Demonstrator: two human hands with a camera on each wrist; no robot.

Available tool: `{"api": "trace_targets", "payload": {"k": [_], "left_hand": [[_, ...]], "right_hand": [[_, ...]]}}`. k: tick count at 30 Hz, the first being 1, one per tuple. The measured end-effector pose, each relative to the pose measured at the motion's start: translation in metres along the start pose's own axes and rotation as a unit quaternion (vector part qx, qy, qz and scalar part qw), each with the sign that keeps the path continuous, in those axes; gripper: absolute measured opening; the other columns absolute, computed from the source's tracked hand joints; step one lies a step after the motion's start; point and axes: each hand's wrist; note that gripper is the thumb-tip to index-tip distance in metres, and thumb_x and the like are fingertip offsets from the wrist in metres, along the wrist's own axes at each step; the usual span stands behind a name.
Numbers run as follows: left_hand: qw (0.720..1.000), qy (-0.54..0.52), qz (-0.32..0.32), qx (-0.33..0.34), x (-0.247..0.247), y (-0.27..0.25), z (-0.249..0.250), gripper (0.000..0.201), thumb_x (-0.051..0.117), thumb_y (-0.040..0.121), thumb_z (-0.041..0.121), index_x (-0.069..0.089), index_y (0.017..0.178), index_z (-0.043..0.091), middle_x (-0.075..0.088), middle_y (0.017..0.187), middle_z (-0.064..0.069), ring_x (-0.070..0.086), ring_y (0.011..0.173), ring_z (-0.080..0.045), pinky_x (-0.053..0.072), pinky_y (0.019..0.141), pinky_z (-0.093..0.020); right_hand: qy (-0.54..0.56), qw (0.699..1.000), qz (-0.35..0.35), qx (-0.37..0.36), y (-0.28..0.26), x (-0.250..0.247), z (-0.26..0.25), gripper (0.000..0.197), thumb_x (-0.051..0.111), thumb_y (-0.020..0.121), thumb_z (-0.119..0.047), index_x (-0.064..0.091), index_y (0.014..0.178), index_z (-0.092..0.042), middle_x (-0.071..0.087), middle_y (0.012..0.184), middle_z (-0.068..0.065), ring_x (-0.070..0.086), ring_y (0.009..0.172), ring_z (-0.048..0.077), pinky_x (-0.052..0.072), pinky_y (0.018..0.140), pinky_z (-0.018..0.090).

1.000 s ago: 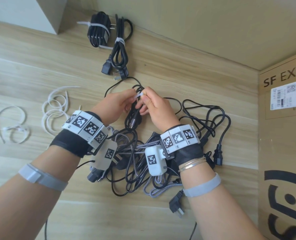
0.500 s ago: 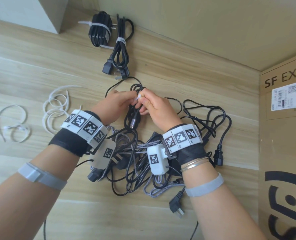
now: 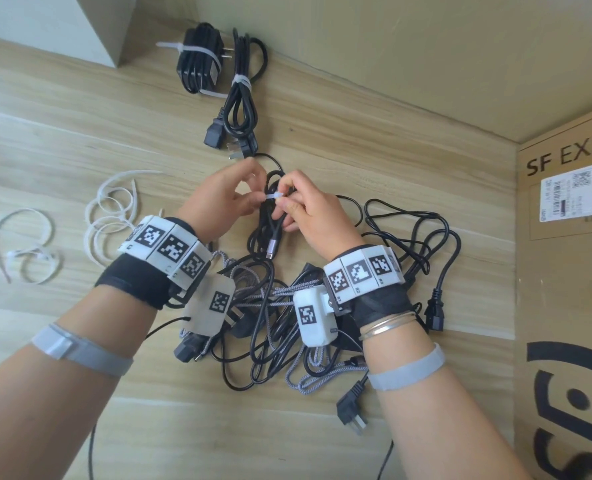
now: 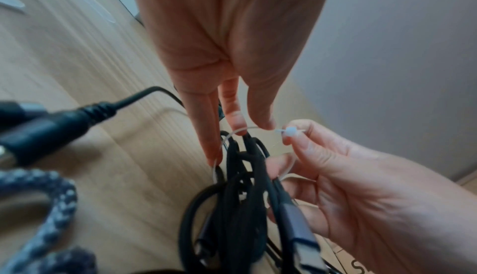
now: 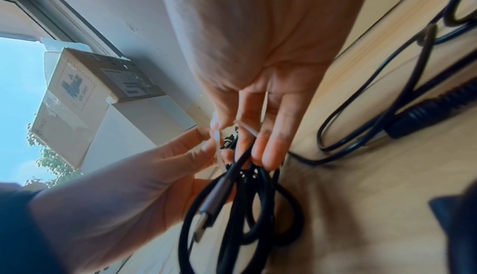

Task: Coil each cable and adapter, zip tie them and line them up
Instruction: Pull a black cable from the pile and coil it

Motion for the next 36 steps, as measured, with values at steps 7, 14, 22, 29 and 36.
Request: {"api": "trace_targets", "payload": {"k": [7,14,22,29,36], "left_hand": [[0.999,-0.028,-0.006,0.014,0.002,-0.005,0.008,0.012,0.059,0.087,0.004,0.06,0.093,0.015,0.062,0.094,0.004,0.064,0.083,-0.008,0.049,0.078,-0.011],[0.996,0.047,0.01,0.082,0.013,-0.004,0.005,0.009,0.066,0.082,0.008,0.057,0.084,0.006,0.057,0.084,-0.004,0.058,0.079,-0.014,0.053,0.081,-0.029],[0.987,0.142,0.009,0.079,0.019,0.0,-0.005,0.018,0.07,0.077,0.002,0.053,0.073,0.006,0.055,0.103,-0.013,0.056,0.094,-0.028,0.042,0.086,-0.027],[0.986,0.163,0.002,0.031,0.022,0.002,-0.003,0.019,0.068,0.079,0.005,0.049,0.075,0.008,0.046,0.113,-0.005,0.048,0.099,-0.019,0.038,0.093,-0.031],[0.985,0.16,0.031,0.051,0.027,-0.001,0.003,0.014,0.069,0.077,0.003,0.056,0.072,0.004,0.039,0.129,-0.019,0.055,0.102,-0.033,0.037,0.095,-0.03]], "right_hand": [[-0.001,0.999,-0.003,0.048,0.002,0.003,-0.009,0.019,0.05,0.095,-0.027,0.041,0.079,-0.021,0.066,0.075,0.001,0.067,0.069,0.02,0.059,0.068,0.032],[-0.051,0.996,0.033,0.067,-0.002,0.009,-0.015,0.022,0.048,0.095,-0.024,0.059,0.082,-0.011,0.067,0.078,0.003,0.068,0.065,0.014,0.053,0.077,0.044],[-0.086,0.981,0.135,0.11,-0.011,-0.023,-0.009,0.024,0.056,0.091,-0.017,0.07,0.079,-0.002,0.052,0.097,-0.002,0.049,0.087,0.015,0.036,0.077,0.025],[-0.225,0.963,0.081,0.126,-0.02,-0.034,-0.006,0.036,0.045,0.093,-0.027,0.057,0.065,-0.008,0.057,0.068,0.0,0.05,0.068,0.026,0.035,0.058,0.033],[-0.233,0.964,-0.049,0.117,-0.007,-0.008,-0.028,0.034,0.043,0.096,-0.037,0.059,0.083,-0.01,0.061,0.076,0.003,0.056,0.072,0.023,0.038,0.056,0.028]]}}
Point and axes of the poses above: each hand's wrist, its own y-axis towards the middle knuckle, its own x-axis out of the palm, z = x × y
